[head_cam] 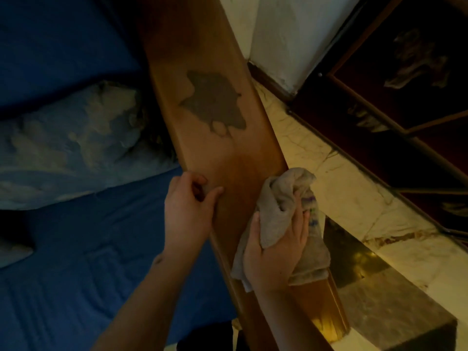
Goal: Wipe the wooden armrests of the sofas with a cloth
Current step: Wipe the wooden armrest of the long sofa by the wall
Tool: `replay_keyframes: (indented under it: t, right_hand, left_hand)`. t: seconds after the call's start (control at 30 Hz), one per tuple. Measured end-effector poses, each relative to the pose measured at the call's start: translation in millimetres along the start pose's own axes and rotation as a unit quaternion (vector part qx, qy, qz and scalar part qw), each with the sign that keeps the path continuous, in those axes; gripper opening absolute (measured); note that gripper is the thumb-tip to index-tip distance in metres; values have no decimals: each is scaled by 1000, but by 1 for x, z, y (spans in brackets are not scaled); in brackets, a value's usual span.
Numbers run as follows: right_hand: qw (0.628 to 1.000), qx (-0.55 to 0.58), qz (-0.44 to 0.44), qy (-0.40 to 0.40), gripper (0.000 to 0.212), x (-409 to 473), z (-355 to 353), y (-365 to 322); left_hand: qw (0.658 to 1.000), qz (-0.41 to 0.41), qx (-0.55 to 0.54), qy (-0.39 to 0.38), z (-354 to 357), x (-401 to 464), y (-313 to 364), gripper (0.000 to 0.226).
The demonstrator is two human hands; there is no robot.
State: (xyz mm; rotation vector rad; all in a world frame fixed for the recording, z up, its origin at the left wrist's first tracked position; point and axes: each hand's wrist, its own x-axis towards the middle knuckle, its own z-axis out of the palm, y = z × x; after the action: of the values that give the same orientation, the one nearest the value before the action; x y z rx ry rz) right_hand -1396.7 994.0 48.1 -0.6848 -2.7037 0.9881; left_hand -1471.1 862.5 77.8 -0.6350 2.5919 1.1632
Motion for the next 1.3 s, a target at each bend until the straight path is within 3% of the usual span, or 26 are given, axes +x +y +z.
replay_keyframes:
  t: [0.1,0.2,0.4,0.5,0.73,0.83,1.0,1.13,1.2,1.3]
  right_hand:
    - [997,-62,-43,-25,67,19,11,-9]
    - [981,-146,-100,-75,83,26,16,-9]
    - [918,-193,-268,-222,89,42,8,-10]
    - [870,-183,-357,-287,83,55,4,-3]
    - [783,-89,-516,-335,65,56,-14,28]
    - [768,-109,-522,-355,70,26,-35,51]
    - [821,-133,-425,-358,67,-59,-77,92]
    - [826,-134,-416,-356,64,-99,-93,106]
    - [815,-137,-435,-357,65,-96,-94,108]
    - [769,-140,-480,-398,75,-67,-95,113]
  left_hand:
    - [998,-50,3,-39,-10,38,10,43]
    - [994,-85,-3,-74,-14,52,14,51]
    - [992,-86,9,-88,-19,58,19,43]
    - [995,-75,19,-62,-18,59,17,25]
    - [1000,-9,2,-24,-9,37,-4,20]
    - [998,-46,-23,-26,-2,24,-9,25]
    - [997,-47,-53,2,7,-26,-12,19]
    - [993,-69,-91,3,19,-66,-20,22]
    - [992,-77,-99,-2,21,-74,-25,21]
    - [991,-63,-115,-11,16,-69,-28,22]
